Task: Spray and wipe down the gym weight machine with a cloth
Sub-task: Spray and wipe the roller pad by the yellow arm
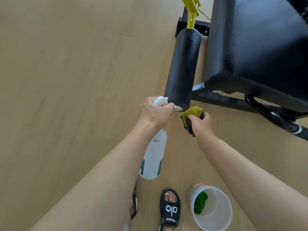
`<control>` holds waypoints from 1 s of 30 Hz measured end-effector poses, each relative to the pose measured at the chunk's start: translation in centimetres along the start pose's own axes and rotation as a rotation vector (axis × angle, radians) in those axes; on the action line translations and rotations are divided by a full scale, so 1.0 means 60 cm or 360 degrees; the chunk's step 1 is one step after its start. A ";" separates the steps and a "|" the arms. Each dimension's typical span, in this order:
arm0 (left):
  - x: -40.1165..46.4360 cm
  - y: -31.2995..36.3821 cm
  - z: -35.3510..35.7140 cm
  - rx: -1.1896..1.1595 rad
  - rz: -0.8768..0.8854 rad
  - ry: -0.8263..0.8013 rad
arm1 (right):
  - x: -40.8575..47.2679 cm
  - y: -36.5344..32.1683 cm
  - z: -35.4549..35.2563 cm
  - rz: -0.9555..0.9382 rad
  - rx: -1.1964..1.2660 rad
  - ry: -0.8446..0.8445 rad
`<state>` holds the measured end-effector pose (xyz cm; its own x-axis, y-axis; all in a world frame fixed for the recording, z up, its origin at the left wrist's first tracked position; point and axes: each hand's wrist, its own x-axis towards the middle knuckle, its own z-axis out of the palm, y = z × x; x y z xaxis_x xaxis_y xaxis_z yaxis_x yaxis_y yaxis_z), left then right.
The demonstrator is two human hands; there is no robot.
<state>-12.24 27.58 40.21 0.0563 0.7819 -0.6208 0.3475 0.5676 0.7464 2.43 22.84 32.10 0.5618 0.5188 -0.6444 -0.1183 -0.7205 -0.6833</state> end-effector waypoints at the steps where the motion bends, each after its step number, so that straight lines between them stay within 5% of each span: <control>1: 0.011 -0.002 0.005 0.0006 -0.0001 -0.0010 | 0.008 0.003 0.004 -0.0038 -0.0016 0.0034; 6: 0.129 -0.020 0.021 0.0100 0.0100 -0.0153 | 0.093 0.028 0.060 -0.0214 -0.0165 0.0131; 14: 0.296 -0.030 -0.011 0.0412 0.0165 -0.0421 | 0.175 0.007 0.115 -0.0454 -0.0092 0.0639; 21: 0.410 -0.021 0.020 0.0783 0.0424 -0.0648 | 0.240 -0.005 0.130 -0.0840 -0.0449 0.0861; 30: 0.497 -0.062 0.054 0.0976 0.0776 -0.0689 | 0.331 0.023 0.154 -0.0990 -0.0243 0.1189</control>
<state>-8.83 47.98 18.16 0.6335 0.6642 -0.3969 0.6250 -0.1368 0.7686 5.88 36.41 15.16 0.8673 0.4393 0.2340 0.4515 -0.4963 -0.7416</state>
